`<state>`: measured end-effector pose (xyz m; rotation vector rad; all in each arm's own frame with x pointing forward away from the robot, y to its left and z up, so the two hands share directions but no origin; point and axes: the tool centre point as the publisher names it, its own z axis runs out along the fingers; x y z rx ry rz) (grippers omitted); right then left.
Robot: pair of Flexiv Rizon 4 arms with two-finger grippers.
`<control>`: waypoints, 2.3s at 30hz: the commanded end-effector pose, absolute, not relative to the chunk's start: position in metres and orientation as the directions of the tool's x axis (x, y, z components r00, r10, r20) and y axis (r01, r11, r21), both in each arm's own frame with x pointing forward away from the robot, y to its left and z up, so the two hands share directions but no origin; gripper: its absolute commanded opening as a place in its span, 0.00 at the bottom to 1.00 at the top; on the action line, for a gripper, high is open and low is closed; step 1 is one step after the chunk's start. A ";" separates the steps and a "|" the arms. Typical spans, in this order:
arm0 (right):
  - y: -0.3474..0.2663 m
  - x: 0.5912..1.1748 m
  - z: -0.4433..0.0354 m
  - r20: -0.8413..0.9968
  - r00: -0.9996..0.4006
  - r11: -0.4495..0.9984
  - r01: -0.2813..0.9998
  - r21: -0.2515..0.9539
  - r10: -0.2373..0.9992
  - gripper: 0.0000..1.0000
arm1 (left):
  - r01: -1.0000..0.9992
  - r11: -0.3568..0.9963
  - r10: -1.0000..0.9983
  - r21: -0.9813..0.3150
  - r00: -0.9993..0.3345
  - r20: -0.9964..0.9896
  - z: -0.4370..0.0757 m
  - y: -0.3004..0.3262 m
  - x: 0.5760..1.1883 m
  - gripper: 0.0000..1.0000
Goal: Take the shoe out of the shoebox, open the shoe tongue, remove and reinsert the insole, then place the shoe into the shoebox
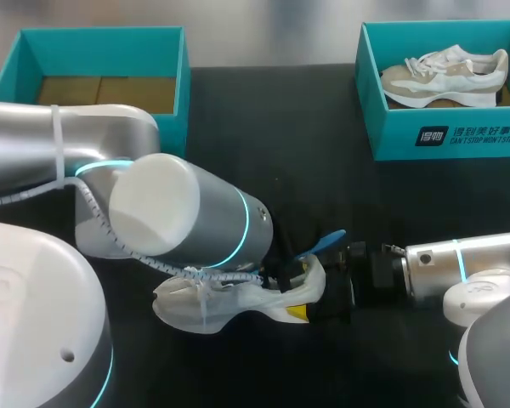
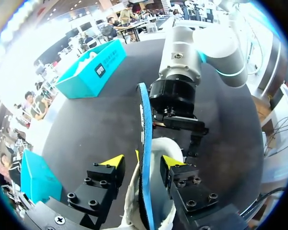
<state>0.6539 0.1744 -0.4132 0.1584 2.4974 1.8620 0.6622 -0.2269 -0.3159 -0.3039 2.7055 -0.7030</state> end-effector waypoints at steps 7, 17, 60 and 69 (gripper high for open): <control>0.176 0.653 -0.412 0.043 -0.994 0.287 0.069 0.955 0.096 0.00 | -0.125 0.856 -0.280 -0.502 -0.928 -0.246 -0.324 -0.229 0.666 0.40; 0.176 0.653 -0.412 0.043 -0.994 0.287 0.069 0.955 0.096 0.00 | -0.129 0.860 -0.276 -0.494 -0.931 -0.238 -0.331 -0.232 0.668 0.02; 0.176 0.653 -0.412 0.043 -0.994 0.287 0.069 0.955 0.096 0.00 | -0.212 0.686 -0.111 -0.696 -0.976 0.188 -0.227 -0.291 0.669 0.00; 0.176 0.653 -0.412 0.043 -0.994 0.287 0.069 0.955 0.096 0.00 | -0.123 0.597 0.010 -0.793 -0.987 0.160 -0.172 -0.298 0.650 0.00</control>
